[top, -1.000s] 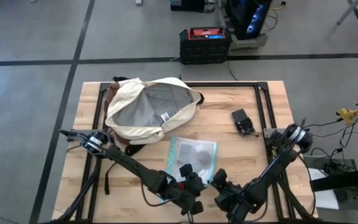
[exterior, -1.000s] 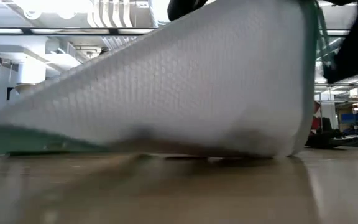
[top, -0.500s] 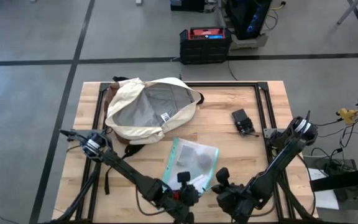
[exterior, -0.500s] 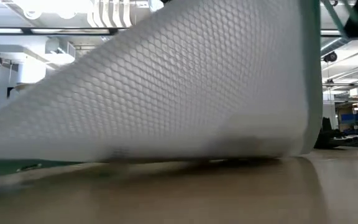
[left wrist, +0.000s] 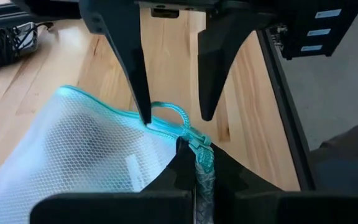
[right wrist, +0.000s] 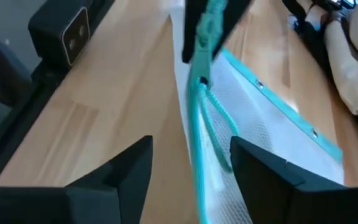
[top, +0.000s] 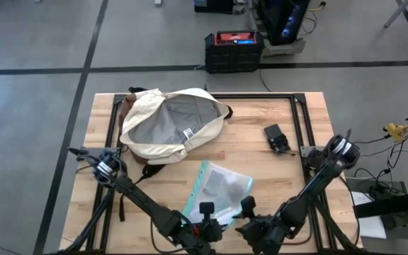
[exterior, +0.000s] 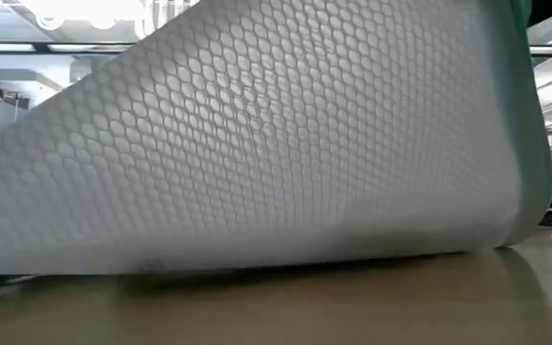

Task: Unpack backpack
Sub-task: Close the green zip bag

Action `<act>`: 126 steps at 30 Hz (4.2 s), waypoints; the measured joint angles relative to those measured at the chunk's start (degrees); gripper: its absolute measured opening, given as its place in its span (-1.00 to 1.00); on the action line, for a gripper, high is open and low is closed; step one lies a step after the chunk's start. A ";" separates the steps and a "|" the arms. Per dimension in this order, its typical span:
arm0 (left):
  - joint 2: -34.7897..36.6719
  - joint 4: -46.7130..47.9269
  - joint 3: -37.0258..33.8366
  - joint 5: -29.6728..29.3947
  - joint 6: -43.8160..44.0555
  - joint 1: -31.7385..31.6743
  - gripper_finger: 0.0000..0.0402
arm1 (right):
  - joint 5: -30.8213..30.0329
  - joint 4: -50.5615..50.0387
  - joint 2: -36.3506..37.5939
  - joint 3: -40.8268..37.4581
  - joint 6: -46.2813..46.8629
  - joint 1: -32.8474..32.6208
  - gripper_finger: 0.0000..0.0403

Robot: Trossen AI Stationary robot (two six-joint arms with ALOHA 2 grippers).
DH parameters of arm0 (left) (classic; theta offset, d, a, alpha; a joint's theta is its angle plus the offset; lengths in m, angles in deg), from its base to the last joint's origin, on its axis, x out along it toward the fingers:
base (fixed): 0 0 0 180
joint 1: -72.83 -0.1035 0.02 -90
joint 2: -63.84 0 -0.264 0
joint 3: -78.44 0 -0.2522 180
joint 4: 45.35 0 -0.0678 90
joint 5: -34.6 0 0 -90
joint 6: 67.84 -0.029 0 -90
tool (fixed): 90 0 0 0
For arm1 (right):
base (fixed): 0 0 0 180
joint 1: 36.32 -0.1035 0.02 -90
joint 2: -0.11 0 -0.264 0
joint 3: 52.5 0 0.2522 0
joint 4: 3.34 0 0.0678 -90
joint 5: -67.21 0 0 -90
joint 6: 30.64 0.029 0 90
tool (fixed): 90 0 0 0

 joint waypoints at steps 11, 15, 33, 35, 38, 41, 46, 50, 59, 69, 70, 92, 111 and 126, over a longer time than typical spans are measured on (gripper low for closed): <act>-0.09 0.26 -0.11 0.28 0.18 0.04 -1.00 | 4.13 0.51 -0.30 0.11 -1.63 0.72 -0.61; -0.11 0.38 -0.13 0.39 0.26 0.07 -1.00 | 4.88 0.30 -0.30 0.11 -0.96 1.18 -0.94; -0.24 3.70 -0.20 0.51 5.07 2.44 -1.00 | 9.89 -6.31 -0.57 -5.38 9.00 0.87 -1.00; -0.33 3.79 -0.20 0.78 5.24 2.60 -1.00 | 10.48 -7.24 -0.42 -5.46 10.96 0.83 -1.00; -0.42 3.62 -0.20 0.27 5.42 2.69 -1.00 | 10.09 -8.10 -0.29 -5.93 12.31 0.67 -1.00; -0.42 2.96 -0.20 -0.07 5.58 2.80 -1.00 | 9.69 -5.50 -0.08 -5.73 10.69 0.52 -1.00; -0.42 2.23 -0.20 -0.04 5.58 2.80 -1.00 | 9.30 3.31 0.14 -3.10 4.18 0.24 -1.00; -0.42 0.67 -0.47 0.05 4.56 2.81 -1.00 | 9.29 10.79 0.14 -2.36 -0.67 0.69 -0.90; -0.42 -5.53 -3.92 3.00 2.78 2.95 -1.00 | 9.65 19.78 -0.28 -2.38 -7.50 2.82 -0.30; -0.42 -7.86 -4.28 2.36 0.85 2.91 -1.00 | 18.76 21.86 -2.03 -2.38 -4.22 6.44 -0.35; -0.42 -7.78 -4.32 2.35 1.03 2.91 -1.00 | 18.79 21.90 -2.03 -2.38 -4.17 6.44 -0.41; -0.44 -3.93 -4.49 1.22 7.25 3.32 -0.65 | 21.34 18.74 -1.96 -2.23 -1.63 6.05 -1.00; -0.59 -4.83 -4.15 -2.56 5.12 3.50 -1.00 | 21.44 9.55 -1.48 -1.99 11.41 4.89 -1.00; -2.49 -8.23 -4.33 -2.80 5.51 3.58 -1.00 | 27.68 2.81 -2.28 -0.64 19.90 4.78 -1.00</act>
